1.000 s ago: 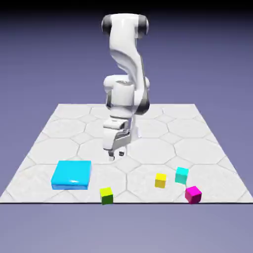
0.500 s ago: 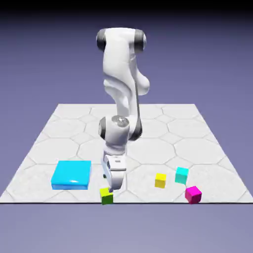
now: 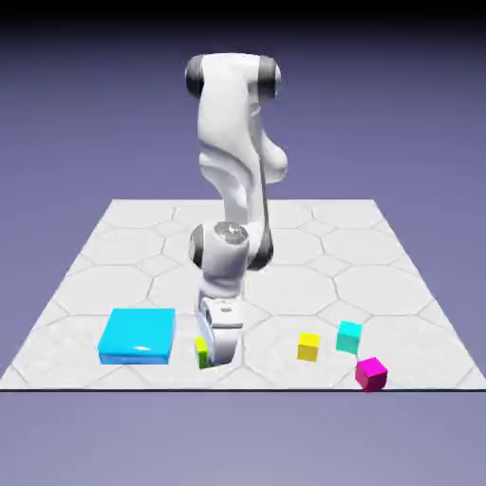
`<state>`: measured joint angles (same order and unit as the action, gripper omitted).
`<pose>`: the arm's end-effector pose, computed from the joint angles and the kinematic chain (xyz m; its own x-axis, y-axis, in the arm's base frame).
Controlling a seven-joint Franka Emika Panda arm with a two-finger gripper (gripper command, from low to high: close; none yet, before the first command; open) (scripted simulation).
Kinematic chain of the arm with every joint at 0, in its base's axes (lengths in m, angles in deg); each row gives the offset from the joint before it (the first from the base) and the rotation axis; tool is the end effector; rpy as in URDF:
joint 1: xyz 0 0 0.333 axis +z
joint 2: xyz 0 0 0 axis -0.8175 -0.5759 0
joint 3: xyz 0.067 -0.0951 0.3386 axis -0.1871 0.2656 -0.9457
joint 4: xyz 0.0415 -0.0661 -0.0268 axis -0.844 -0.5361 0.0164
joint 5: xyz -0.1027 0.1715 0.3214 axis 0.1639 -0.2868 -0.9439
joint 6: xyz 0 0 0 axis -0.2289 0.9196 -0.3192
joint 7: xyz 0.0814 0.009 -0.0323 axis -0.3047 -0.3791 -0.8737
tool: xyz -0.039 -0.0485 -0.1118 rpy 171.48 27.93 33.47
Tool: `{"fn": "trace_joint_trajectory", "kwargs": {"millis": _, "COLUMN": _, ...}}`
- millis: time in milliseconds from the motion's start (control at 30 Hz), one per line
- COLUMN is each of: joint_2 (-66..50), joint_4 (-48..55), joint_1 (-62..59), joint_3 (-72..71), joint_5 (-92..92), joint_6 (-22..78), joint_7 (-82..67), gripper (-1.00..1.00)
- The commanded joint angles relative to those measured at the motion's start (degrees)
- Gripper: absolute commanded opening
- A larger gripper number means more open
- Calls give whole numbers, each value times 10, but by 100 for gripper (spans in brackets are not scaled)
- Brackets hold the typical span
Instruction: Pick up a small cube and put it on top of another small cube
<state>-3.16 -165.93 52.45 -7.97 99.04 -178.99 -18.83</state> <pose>0.5568 0.0328 0.2298 0.3494 0.9256 -0.1459 0.9340 -0.3316 0.1331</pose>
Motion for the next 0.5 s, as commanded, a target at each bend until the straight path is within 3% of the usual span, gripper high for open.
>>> {"fn": "trace_joint_trajectory", "kwargs": {"millis": 0, "joint_2": -3, "joint_4": 13, "joint_1": 14, "joint_3": -21, "joint_5": 6, "joint_6": 14, "joint_7": 10, "gripper": -100}}
{"fn": "trace_joint_trajectory", "kwargs": {"millis": 267, "joint_2": -27, "joint_4": 108, "joint_1": 118, "joint_3": -172, "joint_5": 49, "joint_6": 124, "joint_7": 86, "gripper": -100}}
{"fn": "trace_joint_trajectory", "kwargs": {"millis": 467, "joint_2": -111, "joint_4": 126, "joint_1": 138, "joint_3": -131, "joint_5": 109, "joint_6": 64, "joint_7": 128, "gripper": -100}}
